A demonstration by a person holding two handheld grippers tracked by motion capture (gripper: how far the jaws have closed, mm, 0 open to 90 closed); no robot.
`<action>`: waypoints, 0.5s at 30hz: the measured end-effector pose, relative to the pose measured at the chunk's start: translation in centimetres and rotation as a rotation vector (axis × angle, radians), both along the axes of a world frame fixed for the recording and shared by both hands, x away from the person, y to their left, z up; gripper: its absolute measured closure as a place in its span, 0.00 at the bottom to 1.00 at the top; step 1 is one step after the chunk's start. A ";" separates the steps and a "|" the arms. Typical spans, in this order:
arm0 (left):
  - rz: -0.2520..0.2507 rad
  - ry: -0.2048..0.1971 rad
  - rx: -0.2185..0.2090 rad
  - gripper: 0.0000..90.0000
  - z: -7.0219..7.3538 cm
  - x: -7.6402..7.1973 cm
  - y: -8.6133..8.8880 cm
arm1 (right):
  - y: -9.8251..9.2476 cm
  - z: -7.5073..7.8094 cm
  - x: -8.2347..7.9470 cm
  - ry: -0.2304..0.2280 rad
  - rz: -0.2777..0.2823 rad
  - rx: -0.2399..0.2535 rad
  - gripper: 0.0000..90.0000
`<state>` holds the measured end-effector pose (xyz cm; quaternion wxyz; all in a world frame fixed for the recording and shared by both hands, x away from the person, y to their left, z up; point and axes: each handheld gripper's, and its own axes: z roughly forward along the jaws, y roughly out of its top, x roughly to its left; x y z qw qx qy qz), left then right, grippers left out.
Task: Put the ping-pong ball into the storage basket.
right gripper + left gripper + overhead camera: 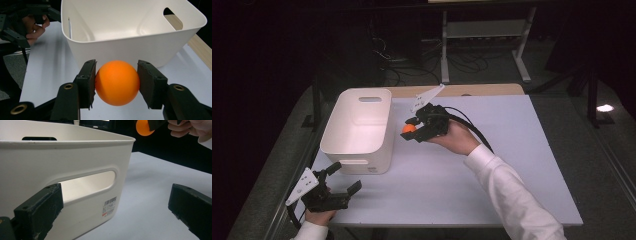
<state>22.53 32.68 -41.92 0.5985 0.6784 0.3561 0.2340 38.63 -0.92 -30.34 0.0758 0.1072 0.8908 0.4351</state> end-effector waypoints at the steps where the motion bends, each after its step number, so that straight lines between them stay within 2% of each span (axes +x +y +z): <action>1: 0.000 0.001 -0.001 0.00 0.0 0.0 0.0 | 0.0 0.1 0.0 -0.001 0.000 0.001 0.55; 7: 0.000 0.002 0.002 0.00 0.0 0.0 0.0 | 0.3 0.8 -0.3 0.004 0.004 0.012 0.55; 9: -0.001 0.001 -0.001 0.00 0.0 0.0 0.0 | 0.3 0.9 -0.3 -0.011 0.015 0.010 0.55; 10: -0.001 0.000 0.000 0.00 0.0 0.0 0.0 | 0.5 1.0 -0.4 0.000 0.007 0.016 0.55; 12: -0.001 0.000 -0.001 0.00 0.0 0.0 0.0 | 0.6 1.1 -0.4 -0.010 0.018 0.018 0.55; 14: 0.000 0.000 -0.009 0.00 0.0 0.0 -0.1 | 0.9 1.3 -0.6 0.013 0.012 0.031 0.55; 15: -0.002 0.000 0.014 0.00 0.0 0.0 0.1 | 1.1 1.4 -0.7 0.015 0.013 0.038 0.55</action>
